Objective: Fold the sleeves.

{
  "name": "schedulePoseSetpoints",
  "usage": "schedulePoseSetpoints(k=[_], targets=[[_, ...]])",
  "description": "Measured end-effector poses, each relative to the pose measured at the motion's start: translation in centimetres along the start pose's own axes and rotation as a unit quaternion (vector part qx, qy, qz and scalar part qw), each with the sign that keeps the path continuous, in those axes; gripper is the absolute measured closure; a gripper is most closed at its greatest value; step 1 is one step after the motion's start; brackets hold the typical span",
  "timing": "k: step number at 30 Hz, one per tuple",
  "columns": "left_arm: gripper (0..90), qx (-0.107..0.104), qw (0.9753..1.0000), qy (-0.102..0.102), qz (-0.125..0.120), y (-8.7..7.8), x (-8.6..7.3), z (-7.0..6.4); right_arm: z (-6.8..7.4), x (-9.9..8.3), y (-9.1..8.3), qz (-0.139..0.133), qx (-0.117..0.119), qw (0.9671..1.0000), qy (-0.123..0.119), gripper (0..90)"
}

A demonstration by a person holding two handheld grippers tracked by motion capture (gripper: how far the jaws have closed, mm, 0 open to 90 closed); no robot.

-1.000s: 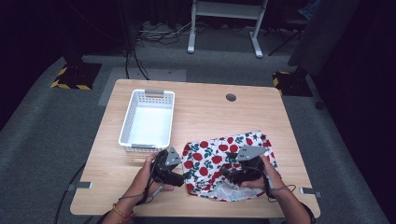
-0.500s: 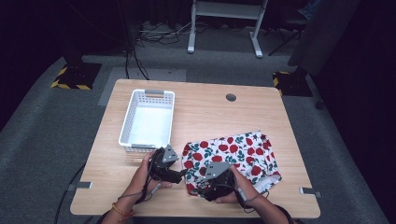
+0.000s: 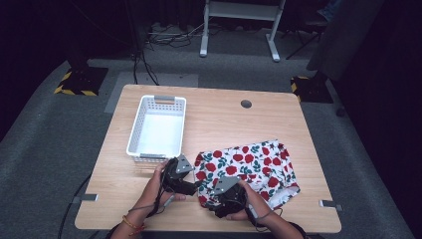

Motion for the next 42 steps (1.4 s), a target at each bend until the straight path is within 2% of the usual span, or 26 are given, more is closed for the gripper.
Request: schedulePoseSetpoints(k=[4,6,7,10,14,21,30,33,42], targets=[[20.7,-0.001,1.0,-0.003,-0.003,0.3,0.2,-0.2,-0.2,-0.2,-0.3,-0.006,0.007,0.9998,0.017,56.7],[20.7,0.001,1.0,-0.004,-0.003,0.4,0.4,-0.2,-0.3,-0.3,-0.4,-0.015,0.021,0.999,0.037,71.7],[20.7,0.002,1.0,-0.005,-0.005,0.4,0.5,-0.2,-0.3,-0.3,-0.4,-0.021,0.034,0.9982,0.046,75.2],[20.7,-0.001,0.9999,-0.012,-0.009,0.5,0.7,-0.1,0.0,-0.4,-0.5,-0.022,0.041,0.9983,0.036,80.0],[20.8,0.0,0.9997,-0.023,-0.011,0.8,1.0,0.1,0.8,-0.4,-0.5,-0.02,0.043,0.9987,0.021,82.1],[22.1,0.019,0.9996,-0.018,-0.01,1.2,1.3,0.2,1.8,-0.4,-0.6,-0.026,0.035,0.999,0.0,82.7],[19.9,0.013,0.9998,-0.013,0.005,2.0,0.8,-0.2,3.0,-0.6,-0.8,-0.02,0.037,0.9988,-0.025,82.9],[19.6,0.01,0.9998,-0.018,0.003,2.1,0.8,-0.2,3.2,-0.6,-0.8,-0.019,0.038,0.9987,-0.028,82.9],[19.0,0.009,0.9994,-0.03,0.015,2.8,0.3,-0.1,3.9,-0.7,-0.9,-0.017,0.04,0.9981,-0.043,82.9]])
Point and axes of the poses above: each handheld gripper's, and its own axes: y roughly forward along the jaws, x roughly out of its top, z roughly to its left, the point moved 9 cm from there along y, roughly forward along the jaws, and after that the axes turned 10 degrees about z, right-handed, at the moved point
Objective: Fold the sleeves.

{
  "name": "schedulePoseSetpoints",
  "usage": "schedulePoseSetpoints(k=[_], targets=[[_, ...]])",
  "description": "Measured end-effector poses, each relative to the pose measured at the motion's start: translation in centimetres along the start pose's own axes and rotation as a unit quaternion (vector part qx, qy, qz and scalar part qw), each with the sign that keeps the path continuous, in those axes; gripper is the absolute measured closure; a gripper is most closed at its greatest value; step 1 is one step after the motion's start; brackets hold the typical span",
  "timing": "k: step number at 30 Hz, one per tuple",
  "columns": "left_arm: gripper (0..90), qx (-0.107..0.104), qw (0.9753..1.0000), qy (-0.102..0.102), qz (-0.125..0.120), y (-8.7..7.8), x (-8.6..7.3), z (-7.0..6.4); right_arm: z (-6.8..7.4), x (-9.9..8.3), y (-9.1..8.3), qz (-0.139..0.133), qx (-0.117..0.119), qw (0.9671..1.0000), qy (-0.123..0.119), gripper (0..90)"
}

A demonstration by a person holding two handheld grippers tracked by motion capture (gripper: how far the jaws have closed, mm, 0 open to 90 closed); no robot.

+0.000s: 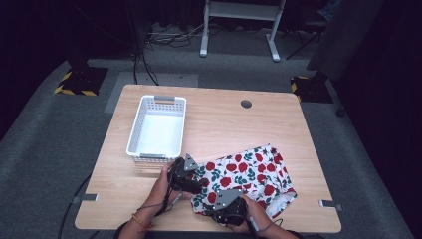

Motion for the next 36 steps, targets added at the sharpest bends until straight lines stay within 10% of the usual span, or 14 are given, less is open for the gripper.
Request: schedulePoseSetpoints(k=[7,20,36], targets=[[26.0,-0.009,0.9999,0.005,0.0,-0.11,-0.06,-0.21,-0.01,-0.03,0.01,-0.002,0.001,1.0,-0.001,82.9],[72.6,-0.047,0.9984,0.033,0.001,-0.81,-0.27,-0.82,-0.28,0.24,0.14,-0.005,-0.004,1.0,0.003,82.9],[77.6,-0.057,0.9978,0.033,-0.005,-0.86,-0.41,-0.61,-0.36,0.52,0.26,-0.007,-0.006,1.0,0.003,82.9]])
Point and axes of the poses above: each handheld gripper's, and its own axes: y roughly forward along the jaws, x roughly out of its top, z roughly to its left, the point moved 9 cm from there along y, roughly forward along the jaws, and after that the axes turned 10 degrees about z, right-handed, at the moved point
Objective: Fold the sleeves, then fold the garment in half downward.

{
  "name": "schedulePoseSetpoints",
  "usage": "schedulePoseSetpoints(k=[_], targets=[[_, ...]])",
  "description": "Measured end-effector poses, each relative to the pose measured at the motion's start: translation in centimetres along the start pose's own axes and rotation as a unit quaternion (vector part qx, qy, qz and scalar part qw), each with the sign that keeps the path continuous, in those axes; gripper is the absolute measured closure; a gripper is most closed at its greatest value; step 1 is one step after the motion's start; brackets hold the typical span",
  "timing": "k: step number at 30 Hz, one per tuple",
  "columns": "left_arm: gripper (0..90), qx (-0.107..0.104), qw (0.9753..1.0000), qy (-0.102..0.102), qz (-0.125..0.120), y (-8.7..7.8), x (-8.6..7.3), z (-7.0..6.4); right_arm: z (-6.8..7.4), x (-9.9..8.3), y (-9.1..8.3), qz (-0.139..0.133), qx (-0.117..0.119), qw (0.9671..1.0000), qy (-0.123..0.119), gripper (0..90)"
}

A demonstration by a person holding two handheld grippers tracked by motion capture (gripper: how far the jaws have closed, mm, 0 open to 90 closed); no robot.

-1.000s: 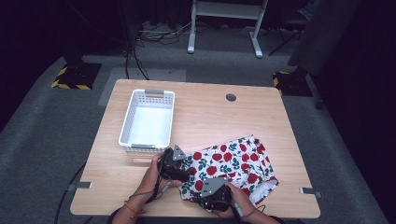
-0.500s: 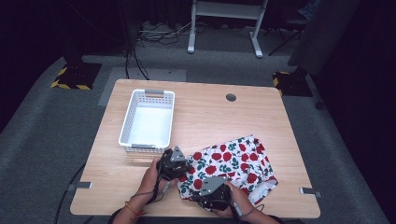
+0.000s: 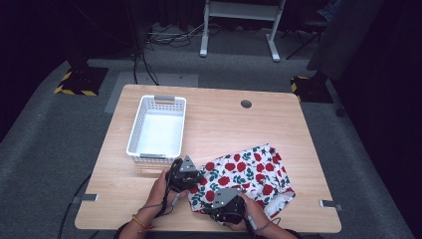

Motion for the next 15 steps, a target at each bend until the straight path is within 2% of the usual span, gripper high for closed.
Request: schedulePoseSetpoints(k=[5,15], targets=[[78.1,0.004,1.0,0.0,0.001,-0.09,-0.09,0.01,0.0,0.06,-0.05,0.0,-0.002,1.0,-0.003,82.9],[79.2,0.007,1.0,0.002,0.003,-0.56,-0.46,0.22,0.01,0.57,-0.7,-0.017,-0.011,0.9998,-0.006,83.5]])
Point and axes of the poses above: each handheld gripper's, and its own axes: y roughly forward along the jaws, x roughly out of its top, z roughly to its left, the point moved 9 cm from there along y, roughly forward along the jaws, and after that the axes turned 10 degrees about z, right-handed, at the moved point
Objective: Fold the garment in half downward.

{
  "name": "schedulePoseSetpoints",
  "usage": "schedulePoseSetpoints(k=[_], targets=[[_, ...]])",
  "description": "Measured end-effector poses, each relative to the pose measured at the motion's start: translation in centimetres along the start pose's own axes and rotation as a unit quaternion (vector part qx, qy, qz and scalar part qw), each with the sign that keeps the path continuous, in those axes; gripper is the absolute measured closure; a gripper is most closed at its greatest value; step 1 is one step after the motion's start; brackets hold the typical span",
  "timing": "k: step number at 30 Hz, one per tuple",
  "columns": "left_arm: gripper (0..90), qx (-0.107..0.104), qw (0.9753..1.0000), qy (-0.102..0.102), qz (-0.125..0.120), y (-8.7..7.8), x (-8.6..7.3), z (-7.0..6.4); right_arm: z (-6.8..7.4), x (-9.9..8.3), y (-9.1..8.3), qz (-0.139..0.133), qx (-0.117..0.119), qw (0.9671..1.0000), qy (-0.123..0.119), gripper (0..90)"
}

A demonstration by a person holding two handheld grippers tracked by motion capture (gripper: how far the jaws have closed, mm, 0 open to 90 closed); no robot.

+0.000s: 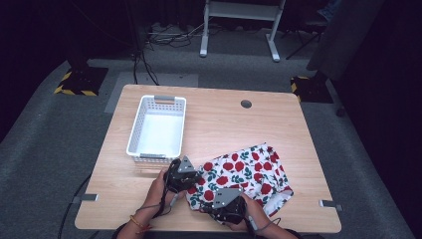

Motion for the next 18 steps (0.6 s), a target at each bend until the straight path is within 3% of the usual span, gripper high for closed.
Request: schedulePoseSetpoints(k=[8,18], targets=[[79.5,0.005,0.9999,0.008,0.004,-0.6,-0.2,0.0,-0.1,0.5,-1.2,-0.025,-0.012,0.9996,0.001,83.6],[79.9,0.013,0.9998,0.011,-0.009,-1.6,-0.1,-0.1,-0.4,1.2,-2.5,-0.05,-0.021,0.9985,0.009,83.6]])
Point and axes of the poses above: each handheld gripper's, and its own axes: y roughly forward along the jaws, x roughly out of its top, z roughly to its left, the point moved 9 cm from there along y, roughly forward along the jaws, and after that the axes turned 10 degrees about z, right-handed, at the moved point
